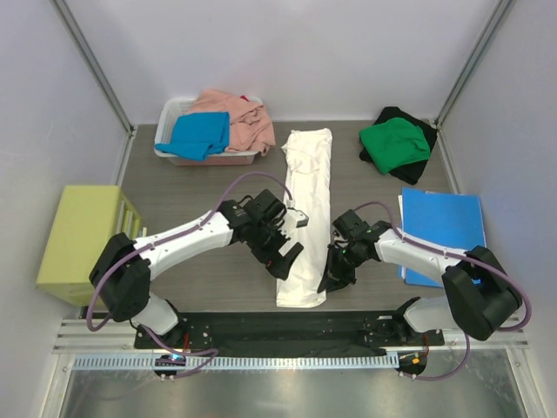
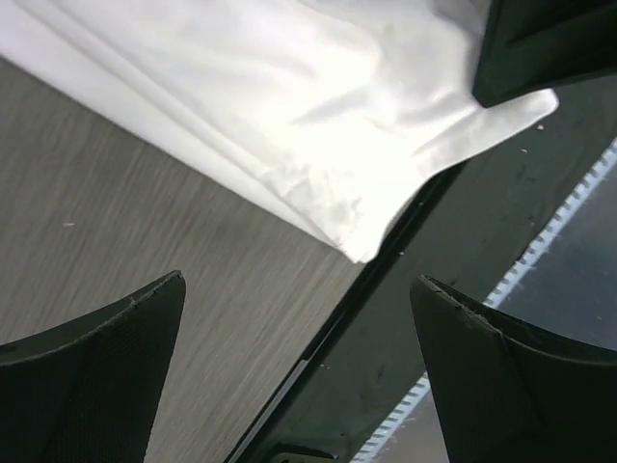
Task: Fold and stack the t-shirts
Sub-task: Fold the tshirt
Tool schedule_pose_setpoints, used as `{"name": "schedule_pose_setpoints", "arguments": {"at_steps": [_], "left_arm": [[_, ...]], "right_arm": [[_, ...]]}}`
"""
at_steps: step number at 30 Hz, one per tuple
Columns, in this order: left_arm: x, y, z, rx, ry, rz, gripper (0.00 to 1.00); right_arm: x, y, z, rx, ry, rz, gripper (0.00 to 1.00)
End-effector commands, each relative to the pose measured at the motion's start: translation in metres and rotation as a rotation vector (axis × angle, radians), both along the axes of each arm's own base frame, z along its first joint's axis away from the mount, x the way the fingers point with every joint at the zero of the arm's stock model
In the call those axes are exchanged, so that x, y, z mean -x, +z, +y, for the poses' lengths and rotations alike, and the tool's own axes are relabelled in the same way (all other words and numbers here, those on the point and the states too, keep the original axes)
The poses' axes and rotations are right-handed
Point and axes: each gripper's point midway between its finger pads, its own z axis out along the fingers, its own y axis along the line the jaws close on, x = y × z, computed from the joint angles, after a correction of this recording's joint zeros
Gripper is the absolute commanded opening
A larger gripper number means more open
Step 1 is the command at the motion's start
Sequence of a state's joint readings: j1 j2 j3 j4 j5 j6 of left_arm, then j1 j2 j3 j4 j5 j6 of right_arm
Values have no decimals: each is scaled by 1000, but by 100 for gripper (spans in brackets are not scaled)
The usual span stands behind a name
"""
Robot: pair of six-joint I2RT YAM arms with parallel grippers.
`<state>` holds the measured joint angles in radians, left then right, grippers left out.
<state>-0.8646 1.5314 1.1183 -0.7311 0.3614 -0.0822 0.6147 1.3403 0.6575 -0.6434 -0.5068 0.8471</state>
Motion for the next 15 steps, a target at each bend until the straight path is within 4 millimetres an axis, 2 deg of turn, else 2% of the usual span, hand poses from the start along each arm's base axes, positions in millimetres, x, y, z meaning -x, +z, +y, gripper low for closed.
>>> {"name": "schedule_pose_setpoints", "arguments": {"at_steps": [1,3,4,5,7,9,10,11,13,15], "left_arm": [[-32,27,10,-66,26,-198,100],[-51,36,27,-148,99,-247,100],[-72,51,35,-113,176,-250,100],[-81,59,40,-92,248,-233,100],[-94,72,53,-4,326,-154,100],[-96,71,59,65,382,-57,100],[-105,70,69,90,427,-21,100],[-103,73,66,137,418,25,100],[-114,83,73,182,418,12,100],[-125,90,79,184,376,-116,100]], "right_arm": [[-9,2,4,-7,18,-46,13],[-17,8,7,-10,20,-82,14],[-21,8,6,1,27,-108,14],[-27,12,9,0,29,-129,14],[-35,15,8,11,35,-166,14],[-41,18,7,26,35,-194,14],[-43,19,7,31,34,-205,14],[-47,20,5,44,36,-227,14],[-48,19,1,72,37,-238,14],[-51,19,-2,86,35,-259,14]]}}
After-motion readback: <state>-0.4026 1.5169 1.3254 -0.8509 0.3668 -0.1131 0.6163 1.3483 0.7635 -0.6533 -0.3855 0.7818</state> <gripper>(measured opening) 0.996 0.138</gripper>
